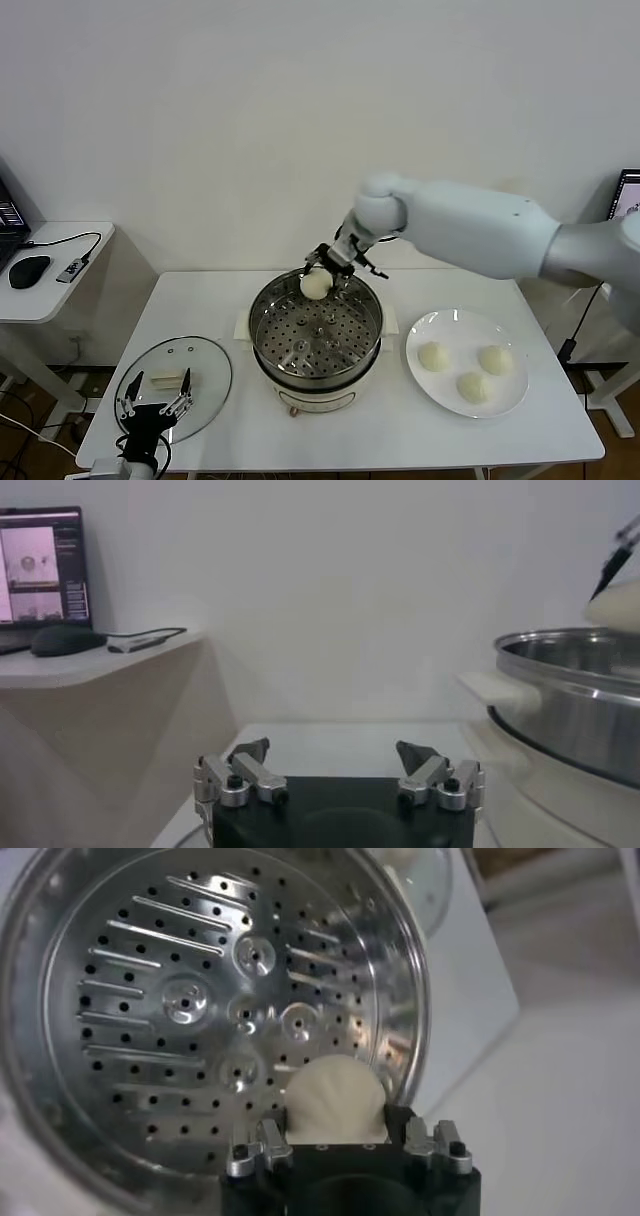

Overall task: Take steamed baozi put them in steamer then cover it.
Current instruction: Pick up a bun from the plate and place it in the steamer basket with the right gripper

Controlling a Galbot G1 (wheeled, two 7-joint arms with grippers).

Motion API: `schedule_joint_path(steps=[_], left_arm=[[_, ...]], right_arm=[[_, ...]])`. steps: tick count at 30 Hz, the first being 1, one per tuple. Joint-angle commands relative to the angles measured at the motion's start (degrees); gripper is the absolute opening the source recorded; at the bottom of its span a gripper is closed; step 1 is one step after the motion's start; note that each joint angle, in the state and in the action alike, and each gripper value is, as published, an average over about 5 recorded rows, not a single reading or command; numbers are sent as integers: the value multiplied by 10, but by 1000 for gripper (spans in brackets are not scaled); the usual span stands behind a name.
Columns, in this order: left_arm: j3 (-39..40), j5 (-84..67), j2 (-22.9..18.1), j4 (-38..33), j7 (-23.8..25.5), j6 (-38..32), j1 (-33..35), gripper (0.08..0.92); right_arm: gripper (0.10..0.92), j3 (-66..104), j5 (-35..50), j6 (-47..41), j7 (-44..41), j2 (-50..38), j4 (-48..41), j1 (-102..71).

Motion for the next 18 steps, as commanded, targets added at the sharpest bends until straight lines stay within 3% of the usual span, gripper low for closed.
schedule_joint_path(steps=[1, 18], left_arm=[[-3, -1, -2, 0, 0, -2, -1, 823], [-4, 4, -3, -3, 0, -6, -3, 823]], right_arm=[[601, -20, -120, 99, 16, 52, -49, -32], [617, -1, -173, 122, 36, 59, -100, -49]])
